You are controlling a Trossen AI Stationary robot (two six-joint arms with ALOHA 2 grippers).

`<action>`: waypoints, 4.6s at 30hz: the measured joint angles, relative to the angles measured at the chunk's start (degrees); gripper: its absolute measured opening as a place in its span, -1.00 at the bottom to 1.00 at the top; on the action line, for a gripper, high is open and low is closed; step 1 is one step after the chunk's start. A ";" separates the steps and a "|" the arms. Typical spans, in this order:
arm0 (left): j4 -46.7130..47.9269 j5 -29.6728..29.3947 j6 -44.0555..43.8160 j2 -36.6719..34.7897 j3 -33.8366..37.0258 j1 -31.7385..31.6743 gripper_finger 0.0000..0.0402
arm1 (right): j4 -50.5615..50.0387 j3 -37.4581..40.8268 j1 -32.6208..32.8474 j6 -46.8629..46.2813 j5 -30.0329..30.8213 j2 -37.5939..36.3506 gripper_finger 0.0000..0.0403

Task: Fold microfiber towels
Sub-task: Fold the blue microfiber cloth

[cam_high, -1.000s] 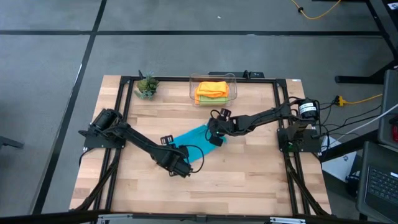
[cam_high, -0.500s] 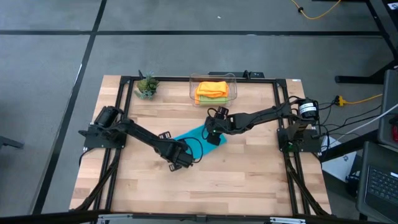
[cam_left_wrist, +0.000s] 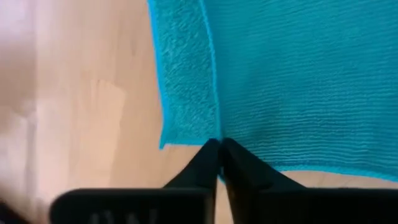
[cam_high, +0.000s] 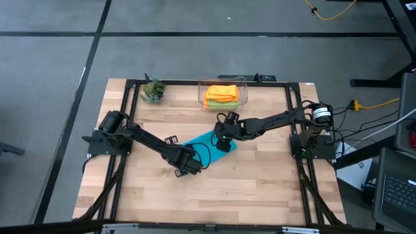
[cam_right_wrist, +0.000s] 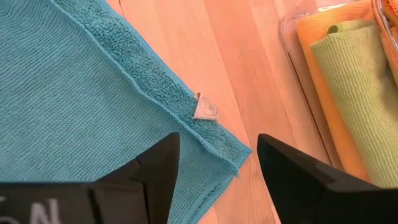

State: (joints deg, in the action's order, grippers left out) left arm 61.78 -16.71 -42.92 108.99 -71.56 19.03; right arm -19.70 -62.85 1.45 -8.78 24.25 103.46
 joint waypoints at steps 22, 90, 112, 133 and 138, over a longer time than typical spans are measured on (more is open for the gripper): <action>3.21 -7.48 2.99 0.00 1.78 -5.72 -0.99 | -1.05 0.00 0.00 -0.04 0.09 -0.04 0.08; -16.54 16.33 5.52 -41.57 29.36 -27.62 -0.25 | -39.17 -9.97 -6.21 1.77 -16.39 -0.24 0.08; -32.43 12.13 2.92 -38.97 38.42 -22.71 -0.25 | -46.98 -9.97 -11.42 12.22 -30.40 -0.22 0.08; -35.88 14.69 2.99 -32.33 38.46 -22.69 -0.25 | -22.67 11.99 -11.85 8.37 -30.37 -25.63 0.08; -35.89 14.69 2.99 -32.33 38.46 -22.69 -0.26 | 7.25 21.60 -11.81 1.42 -30.01 -27.38 0.08</action>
State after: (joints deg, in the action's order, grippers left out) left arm 25.89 -2.02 -39.92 76.66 -33.10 -3.66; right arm -12.46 -41.25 -10.36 -7.35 -5.76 76.08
